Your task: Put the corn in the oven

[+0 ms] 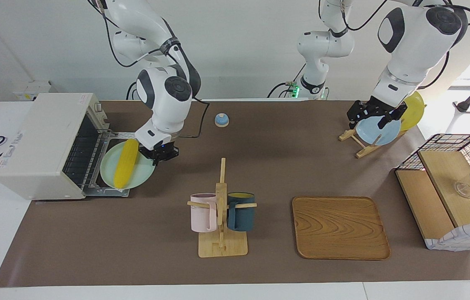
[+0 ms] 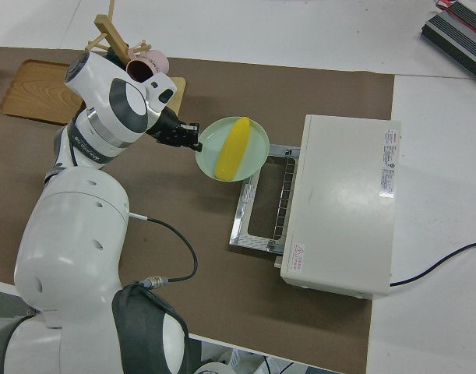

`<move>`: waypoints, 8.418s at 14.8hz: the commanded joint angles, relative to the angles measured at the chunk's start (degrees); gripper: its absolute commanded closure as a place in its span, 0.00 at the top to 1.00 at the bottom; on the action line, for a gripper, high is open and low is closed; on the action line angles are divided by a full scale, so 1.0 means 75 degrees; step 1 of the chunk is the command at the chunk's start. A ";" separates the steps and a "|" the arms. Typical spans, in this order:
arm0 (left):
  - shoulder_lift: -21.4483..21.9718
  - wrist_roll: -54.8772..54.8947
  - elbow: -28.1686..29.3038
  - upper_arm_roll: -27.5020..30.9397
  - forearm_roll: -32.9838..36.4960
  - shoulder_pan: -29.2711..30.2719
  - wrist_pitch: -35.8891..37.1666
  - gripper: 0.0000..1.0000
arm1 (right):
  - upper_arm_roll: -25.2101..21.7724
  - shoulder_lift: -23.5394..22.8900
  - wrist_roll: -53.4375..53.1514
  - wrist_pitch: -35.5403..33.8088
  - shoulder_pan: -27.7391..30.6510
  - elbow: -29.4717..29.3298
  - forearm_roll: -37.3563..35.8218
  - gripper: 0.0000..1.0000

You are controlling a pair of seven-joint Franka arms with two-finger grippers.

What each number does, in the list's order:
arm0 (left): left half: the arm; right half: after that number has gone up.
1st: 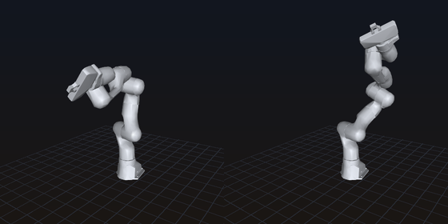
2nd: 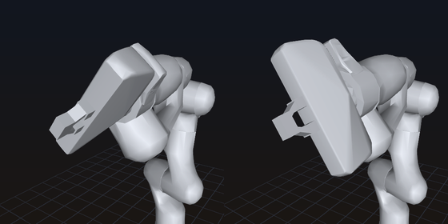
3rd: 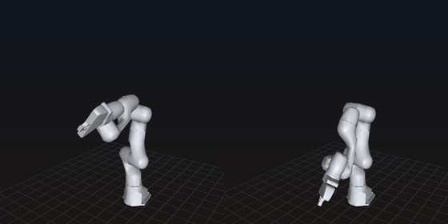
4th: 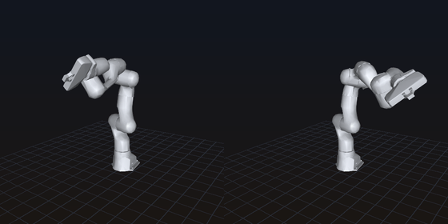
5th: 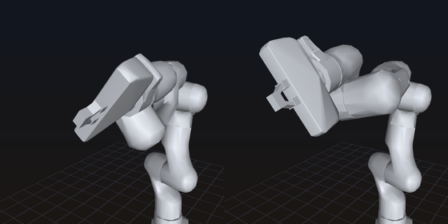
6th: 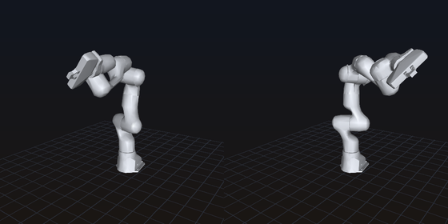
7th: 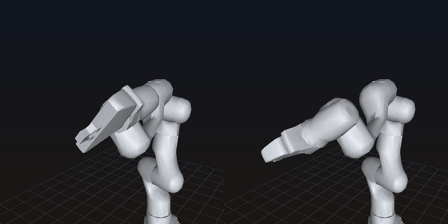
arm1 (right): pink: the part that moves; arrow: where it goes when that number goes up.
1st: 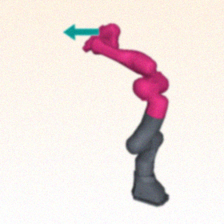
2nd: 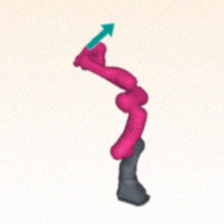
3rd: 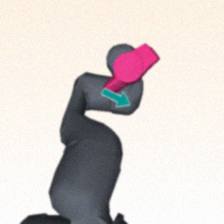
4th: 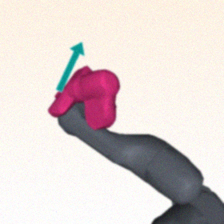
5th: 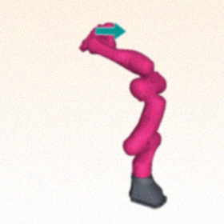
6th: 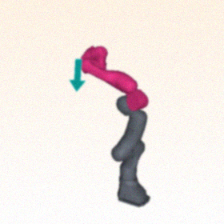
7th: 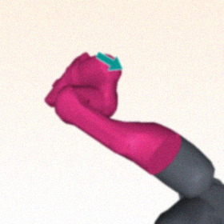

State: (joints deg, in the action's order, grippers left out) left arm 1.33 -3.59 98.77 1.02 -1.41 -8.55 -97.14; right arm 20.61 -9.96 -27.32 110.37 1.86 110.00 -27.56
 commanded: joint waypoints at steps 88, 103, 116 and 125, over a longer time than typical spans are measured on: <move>0.0210 0.0033 0.0026 -0.0042 0.0129 0.0109 -0.0020 1.00 | -0.0123 0.1456 0.4884 -0.1017 0.3245 0.0098 0.1587 0.00; 0.0210 0.0033 0.0026 -0.0042 0.0129 0.0109 -0.0020 1.00 | 0.0087 0.1539 0.3844 -0.3231 0.2248 -0.2210 0.3651 1.00; 0.0210 0.0033 0.0026 -0.0042 0.0129 0.0109 -0.0020 1.00 | -0.2461 0.1539 0.3326 -0.3255 -0.0382 -0.2374 0.3804 1.00; 0.0210 0.0033 0.0026 -0.0042 0.0129 0.0109 -0.0020 1.00 | -0.3065 0.1492 0.3314 -0.3243 -0.0927 -0.2316 0.3769 1.00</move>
State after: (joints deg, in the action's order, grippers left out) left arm 2.21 -3.59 98.58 1.16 -1.41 -8.44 -97.18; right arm -1.86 1.57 -1.61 86.61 -4.84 93.10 -0.39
